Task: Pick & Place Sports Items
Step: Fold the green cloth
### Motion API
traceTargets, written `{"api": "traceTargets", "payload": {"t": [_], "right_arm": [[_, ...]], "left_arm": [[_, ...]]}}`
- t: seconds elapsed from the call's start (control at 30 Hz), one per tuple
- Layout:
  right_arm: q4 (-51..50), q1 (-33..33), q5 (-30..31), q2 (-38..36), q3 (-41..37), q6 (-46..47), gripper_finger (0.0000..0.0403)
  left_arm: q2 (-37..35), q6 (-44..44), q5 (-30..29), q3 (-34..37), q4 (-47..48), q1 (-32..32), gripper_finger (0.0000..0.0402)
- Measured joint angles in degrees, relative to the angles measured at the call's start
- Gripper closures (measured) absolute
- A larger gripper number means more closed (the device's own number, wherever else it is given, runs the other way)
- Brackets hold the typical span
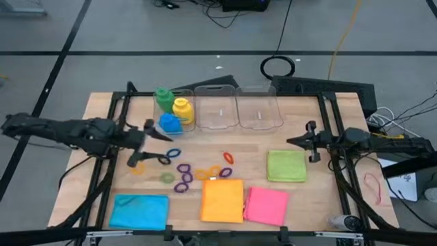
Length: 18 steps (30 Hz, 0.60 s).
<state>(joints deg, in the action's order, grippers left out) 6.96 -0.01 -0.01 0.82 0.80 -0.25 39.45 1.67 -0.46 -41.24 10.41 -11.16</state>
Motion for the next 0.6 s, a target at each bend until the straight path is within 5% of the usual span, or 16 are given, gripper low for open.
{"api": "traceTargets", "payload": {"t": [0.2, 0.6], "right_arm": [[4.71, 0.00, -0.15, 0.00, 0.00, 0.00, 0.0403], [13.03, 0.00, -0.13, 0.02, -0.02, 3.77, 0.0403]], "left_arm": [[-3.86, -2.40, -5.81, 0.64, -1.03, 0.00, 0.0105], [-3.72, -1.96, -5.67, 0.67, -1.65, -0.02, 0.0105]]}}
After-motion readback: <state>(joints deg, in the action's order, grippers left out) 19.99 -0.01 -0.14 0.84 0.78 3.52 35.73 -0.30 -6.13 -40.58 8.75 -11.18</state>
